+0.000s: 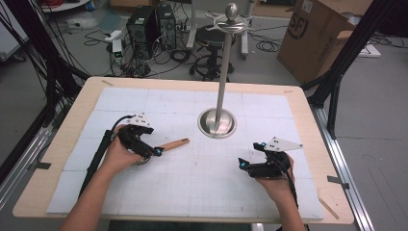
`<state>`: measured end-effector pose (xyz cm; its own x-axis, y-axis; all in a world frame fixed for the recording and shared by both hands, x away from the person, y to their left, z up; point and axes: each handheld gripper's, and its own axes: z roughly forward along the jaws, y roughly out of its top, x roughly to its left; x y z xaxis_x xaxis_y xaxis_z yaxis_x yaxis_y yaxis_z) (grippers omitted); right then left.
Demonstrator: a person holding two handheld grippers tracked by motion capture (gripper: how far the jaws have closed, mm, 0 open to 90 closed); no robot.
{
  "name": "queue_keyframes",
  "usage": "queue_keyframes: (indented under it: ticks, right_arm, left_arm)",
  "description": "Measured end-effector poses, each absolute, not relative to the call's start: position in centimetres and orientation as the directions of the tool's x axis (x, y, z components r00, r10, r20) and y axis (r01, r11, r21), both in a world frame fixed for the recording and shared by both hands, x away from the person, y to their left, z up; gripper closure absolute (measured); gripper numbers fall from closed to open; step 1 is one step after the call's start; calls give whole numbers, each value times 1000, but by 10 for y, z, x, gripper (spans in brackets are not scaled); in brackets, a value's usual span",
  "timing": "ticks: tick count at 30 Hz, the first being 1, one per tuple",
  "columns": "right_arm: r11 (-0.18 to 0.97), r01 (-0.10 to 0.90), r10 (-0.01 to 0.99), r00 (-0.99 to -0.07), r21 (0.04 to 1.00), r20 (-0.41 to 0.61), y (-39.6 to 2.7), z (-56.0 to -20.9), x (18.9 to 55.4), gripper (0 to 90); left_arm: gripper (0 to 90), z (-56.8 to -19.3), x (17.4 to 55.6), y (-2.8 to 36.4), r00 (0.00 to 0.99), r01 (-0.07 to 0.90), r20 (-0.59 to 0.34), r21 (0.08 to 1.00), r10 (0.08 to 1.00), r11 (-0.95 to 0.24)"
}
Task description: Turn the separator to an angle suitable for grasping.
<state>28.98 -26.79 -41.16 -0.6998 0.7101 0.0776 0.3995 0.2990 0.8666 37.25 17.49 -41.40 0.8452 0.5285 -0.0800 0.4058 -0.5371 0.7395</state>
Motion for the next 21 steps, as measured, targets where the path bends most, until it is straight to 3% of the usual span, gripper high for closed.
queue_keyframes:
  ticks: [5, 9, 13, 21]
  right_arm:
    - [294, 405, 714, -695, 866, 83, -270, -411, 290, 141]
    - [302, 398, 712, -698, 866, 72, -271, -412, 290, 143]
    - [303, 398, 711, -699, 866, 73, -271, -412, 290, 143]
    - [310, 404, 712, -699, 861, 72, -270, -412, 289, 144]
  left_arm:
    - [148, -418, 374, 174, 857, 409, -84, 712, 509, -571]
    - [168, -417, 374, 176, 854, 416, -93, 715, 513, -563]
    - [313, -420, 373, 173, 869, 403, -90, 700, 486, -590]
    - [468, -425, 374, 172, 870, 404, -54, 649, 491, -644]
